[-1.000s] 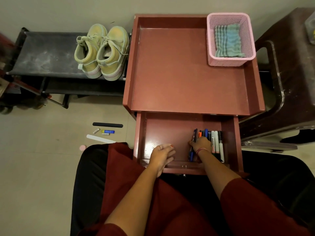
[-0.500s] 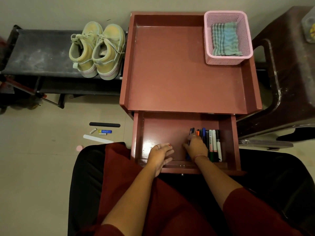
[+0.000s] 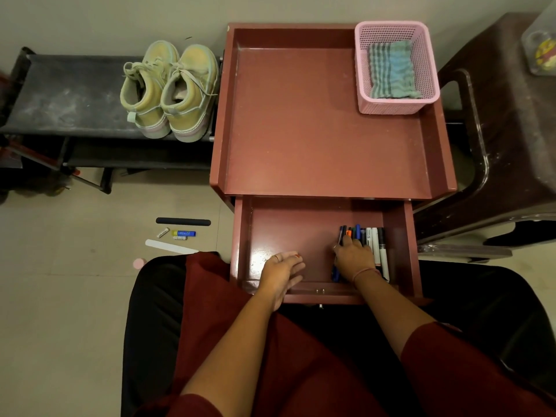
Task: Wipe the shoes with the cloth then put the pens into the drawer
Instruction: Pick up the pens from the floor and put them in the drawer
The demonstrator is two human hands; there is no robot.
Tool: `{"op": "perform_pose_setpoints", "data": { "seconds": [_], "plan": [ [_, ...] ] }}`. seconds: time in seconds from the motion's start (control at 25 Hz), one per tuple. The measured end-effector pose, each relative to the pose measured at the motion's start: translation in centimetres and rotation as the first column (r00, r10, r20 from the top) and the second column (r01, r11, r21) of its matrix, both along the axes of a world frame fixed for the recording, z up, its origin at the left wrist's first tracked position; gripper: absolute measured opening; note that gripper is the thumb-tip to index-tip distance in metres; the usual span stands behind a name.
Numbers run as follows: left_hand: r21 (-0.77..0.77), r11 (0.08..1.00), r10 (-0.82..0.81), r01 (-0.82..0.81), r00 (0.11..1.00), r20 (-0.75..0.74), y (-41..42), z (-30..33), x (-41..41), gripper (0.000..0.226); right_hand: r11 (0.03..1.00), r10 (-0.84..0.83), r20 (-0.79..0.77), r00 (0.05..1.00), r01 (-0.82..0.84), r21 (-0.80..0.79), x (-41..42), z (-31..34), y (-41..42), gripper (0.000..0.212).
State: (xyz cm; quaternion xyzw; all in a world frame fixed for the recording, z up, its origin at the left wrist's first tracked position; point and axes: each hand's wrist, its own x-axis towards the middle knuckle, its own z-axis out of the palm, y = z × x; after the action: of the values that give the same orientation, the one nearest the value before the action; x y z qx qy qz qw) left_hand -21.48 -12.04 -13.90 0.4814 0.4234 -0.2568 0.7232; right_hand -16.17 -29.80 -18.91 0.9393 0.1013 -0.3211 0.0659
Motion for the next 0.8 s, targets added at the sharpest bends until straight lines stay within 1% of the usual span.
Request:
{"op": "perform_pose_setpoints", "data": {
  "seconds": [0.2, 0.32, 0.48, 0.6, 0.68, 0.8],
  "plan": [
    [0.005, 1.0, -0.002, 0.002, 1.0, -0.002, 0.0, 0.0, 0.0, 0.013, 1.0, 0.02, -0.033, 0.999, -0.02, -0.013, -0.1, 0.0, -0.2, 0.041],
    [0.003, 1.0, -0.006, 0.006, 1.0, 0.0, 0.0, 0.0, 0.0, 0.014, 0.996, 0.07, -0.011, 0.998, -0.07, -0.051, -0.1, 0.1, 0.4, 0.035],
    [0.005, 1.0, -0.012, 0.012, 1.0, -0.001, 0.0, -0.1, -0.1, 0.018, 0.99, 0.104, -0.006, 0.995, -0.104, -0.093, 0.6, 0.4, 0.6, 0.034],
    [0.007, 1.0, -0.019, 0.019, 1.0, -0.001, 0.1, -0.1, 0.0, 0.018, 0.997, 0.047, -0.029, 0.998, -0.049, -0.064, 0.7, 0.4, 0.1, 0.031],
    [0.01, 1.0, -0.021, 0.021, 1.0, 0.0, 0.1, -0.1, -0.1, 0.018, 0.999, 0.038, -0.051, 0.998, -0.04, -0.036, 0.7, 0.2, -0.2, 0.028],
    [0.017, 0.999, -0.029, 0.029, 1.0, 0.0, 0.2, -0.1, -0.1, 0.017, 0.999, -0.009, -0.085, 0.996, 0.012, 0.044, 0.6, 0.1, -1.0, 0.031]
  ]
}}
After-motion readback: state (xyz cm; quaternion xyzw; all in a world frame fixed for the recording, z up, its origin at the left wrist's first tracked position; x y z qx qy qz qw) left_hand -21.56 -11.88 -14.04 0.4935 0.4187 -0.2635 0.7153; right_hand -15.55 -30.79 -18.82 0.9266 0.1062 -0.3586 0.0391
